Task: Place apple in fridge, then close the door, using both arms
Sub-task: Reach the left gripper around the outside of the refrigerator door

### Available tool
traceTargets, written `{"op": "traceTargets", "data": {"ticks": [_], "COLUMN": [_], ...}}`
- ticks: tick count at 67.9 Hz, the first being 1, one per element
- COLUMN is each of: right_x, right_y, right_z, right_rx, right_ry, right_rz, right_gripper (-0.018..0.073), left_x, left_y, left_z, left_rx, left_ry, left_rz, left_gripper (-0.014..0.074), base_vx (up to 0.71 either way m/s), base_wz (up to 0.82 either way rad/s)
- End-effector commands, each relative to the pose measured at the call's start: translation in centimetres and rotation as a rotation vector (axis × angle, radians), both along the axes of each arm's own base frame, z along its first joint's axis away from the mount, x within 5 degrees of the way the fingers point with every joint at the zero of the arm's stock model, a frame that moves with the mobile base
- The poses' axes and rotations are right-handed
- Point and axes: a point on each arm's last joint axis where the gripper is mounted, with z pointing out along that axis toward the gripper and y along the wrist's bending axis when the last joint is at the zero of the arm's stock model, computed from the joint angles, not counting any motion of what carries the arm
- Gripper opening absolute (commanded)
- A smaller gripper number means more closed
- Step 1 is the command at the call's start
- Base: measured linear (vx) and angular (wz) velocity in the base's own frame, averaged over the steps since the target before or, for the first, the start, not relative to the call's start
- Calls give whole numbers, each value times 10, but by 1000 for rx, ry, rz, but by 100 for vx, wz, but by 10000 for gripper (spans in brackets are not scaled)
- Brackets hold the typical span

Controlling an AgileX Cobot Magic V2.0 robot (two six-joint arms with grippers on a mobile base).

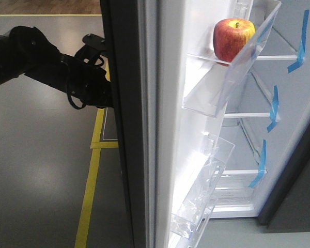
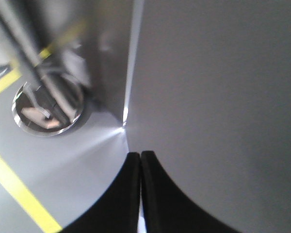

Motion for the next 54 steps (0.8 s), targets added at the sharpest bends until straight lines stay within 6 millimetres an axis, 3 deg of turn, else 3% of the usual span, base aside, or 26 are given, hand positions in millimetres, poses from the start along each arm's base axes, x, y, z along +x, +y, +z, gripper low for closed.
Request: {"op": "traceTargets", "data": {"ticks": [1,28,54], "right_x": [1,1,1], "right_y": [1,1,1], "right_z": [5,5,5], "right_rx": [-1,-1,-1], "right_ry": [3,3,3], "right_rz": [8,8,8], "right_gripper": [550,550,550], "left_x": [-11,-30,-53], "left_y": [-10,-41,-87], "left_z": [33,40,50], "left_rx": [-79,-198,-312], "left_ry": [-82,-50,-103], "left_rz": [-16,-153,-245], "left_gripper": [-6,-6,-6], "base_vx": [0,0,0], "base_wz": [0,0,0]}}
